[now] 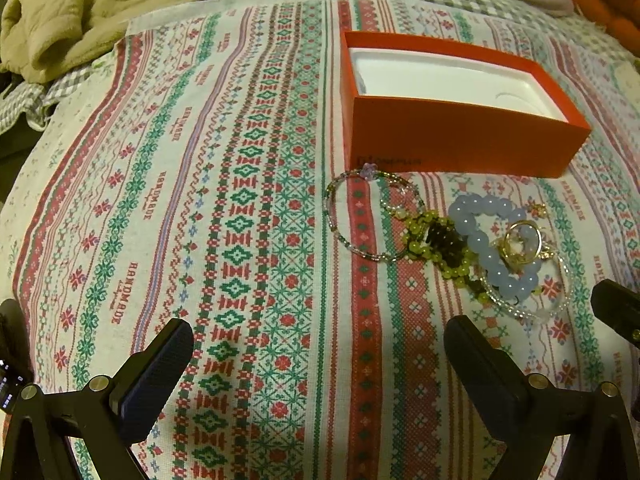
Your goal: Organize jewelry
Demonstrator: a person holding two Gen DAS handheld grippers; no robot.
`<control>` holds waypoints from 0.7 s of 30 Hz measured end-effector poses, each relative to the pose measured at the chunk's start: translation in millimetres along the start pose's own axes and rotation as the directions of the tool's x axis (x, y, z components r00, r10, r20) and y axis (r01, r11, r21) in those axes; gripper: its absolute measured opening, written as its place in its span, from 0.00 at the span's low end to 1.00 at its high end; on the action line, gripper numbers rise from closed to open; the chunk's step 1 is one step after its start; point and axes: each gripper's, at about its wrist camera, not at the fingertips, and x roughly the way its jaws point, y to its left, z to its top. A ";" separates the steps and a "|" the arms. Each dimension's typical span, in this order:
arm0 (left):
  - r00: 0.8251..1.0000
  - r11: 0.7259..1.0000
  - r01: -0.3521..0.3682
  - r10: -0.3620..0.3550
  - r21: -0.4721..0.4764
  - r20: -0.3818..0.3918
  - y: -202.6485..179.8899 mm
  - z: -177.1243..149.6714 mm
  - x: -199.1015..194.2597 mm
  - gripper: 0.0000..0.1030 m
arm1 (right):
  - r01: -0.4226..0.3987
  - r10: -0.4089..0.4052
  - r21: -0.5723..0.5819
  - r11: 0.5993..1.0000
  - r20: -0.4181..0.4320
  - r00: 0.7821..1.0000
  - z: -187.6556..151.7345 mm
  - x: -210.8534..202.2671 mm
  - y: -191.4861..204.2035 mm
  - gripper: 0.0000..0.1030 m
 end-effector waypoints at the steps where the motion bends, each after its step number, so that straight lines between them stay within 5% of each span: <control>1: 1.000 1.000 0.000 0.000 0.000 0.001 0.2 0.0 -0.1 1.00 | -0.001 0.001 -0.001 1.000 0.000 1.000 0.0 0.0 -0.1 1.00; 21: 1.000 1.000 -0.002 0.002 0.000 0.011 -2.0 -3.0 -1.6 1.00 | -0.005 0.005 0.007 1.000 -0.007 1.000 -0.8 1.8 -0.9 1.00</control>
